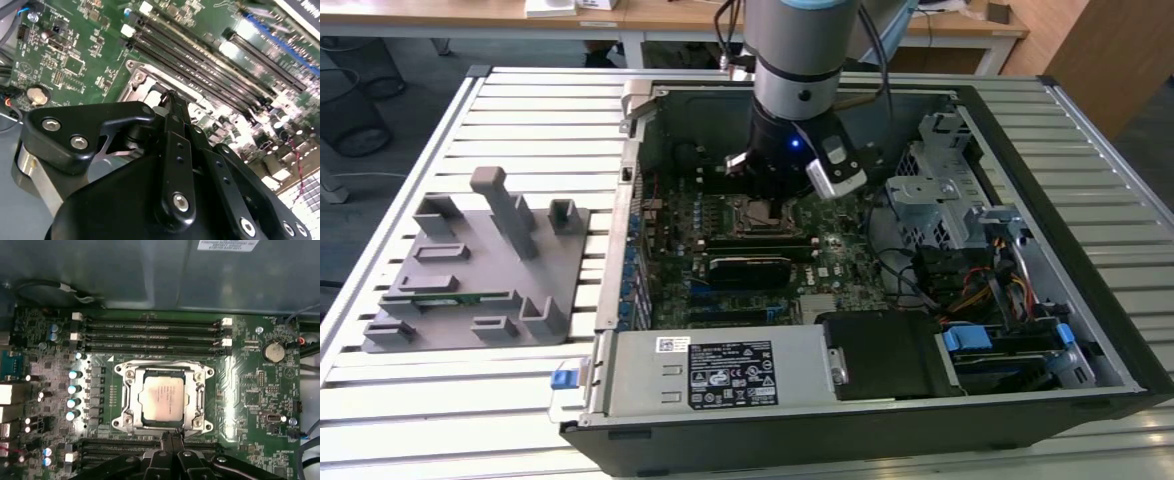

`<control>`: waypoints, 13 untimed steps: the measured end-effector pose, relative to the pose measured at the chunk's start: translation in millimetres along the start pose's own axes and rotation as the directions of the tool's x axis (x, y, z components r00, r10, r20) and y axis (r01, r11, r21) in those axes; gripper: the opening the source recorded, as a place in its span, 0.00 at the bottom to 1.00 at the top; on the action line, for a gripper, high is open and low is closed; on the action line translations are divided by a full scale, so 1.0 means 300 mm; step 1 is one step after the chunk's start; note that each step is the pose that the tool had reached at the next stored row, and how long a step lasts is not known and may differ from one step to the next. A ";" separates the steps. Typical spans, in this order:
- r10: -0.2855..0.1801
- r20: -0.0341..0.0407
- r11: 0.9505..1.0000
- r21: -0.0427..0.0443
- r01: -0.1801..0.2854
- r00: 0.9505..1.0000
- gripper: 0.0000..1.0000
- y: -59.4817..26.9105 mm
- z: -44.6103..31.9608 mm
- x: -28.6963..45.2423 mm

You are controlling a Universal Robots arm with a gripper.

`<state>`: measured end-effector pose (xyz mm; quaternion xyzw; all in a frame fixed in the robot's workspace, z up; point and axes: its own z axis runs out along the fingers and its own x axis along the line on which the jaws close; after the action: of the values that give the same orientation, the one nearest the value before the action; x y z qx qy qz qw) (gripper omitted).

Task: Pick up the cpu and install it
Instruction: 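Install the second cpu locking lever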

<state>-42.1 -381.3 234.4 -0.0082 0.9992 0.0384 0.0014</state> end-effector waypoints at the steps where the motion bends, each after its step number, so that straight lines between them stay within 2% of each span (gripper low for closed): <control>1: 0.000 0.000 1.000 0.000 0.000 1.000 0.11 -0.004 0.000 0.002; 2: -0.001 0.000 1.000 -0.002 0.001 1.000 0.11 -0.009 0.000 0.003; 3: -0.001 0.000 1.000 -0.008 0.001 1.000 0.11 -0.013 0.001 0.005; 6: -0.001 0.001 0.999 -0.036 0.001 1.000 0.11 -0.018 0.003 0.008; 7: -0.001 0.001 0.999 -0.041 0.001 1.000 0.11 -0.021 0.003 0.008; 13: -0.001 0.001 0.999 -0.043 0.001 1.000 0.11 -0.052 0.003 0.014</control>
<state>-46.1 -396.9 232.2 -0.0087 0.9982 0.0598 0.0016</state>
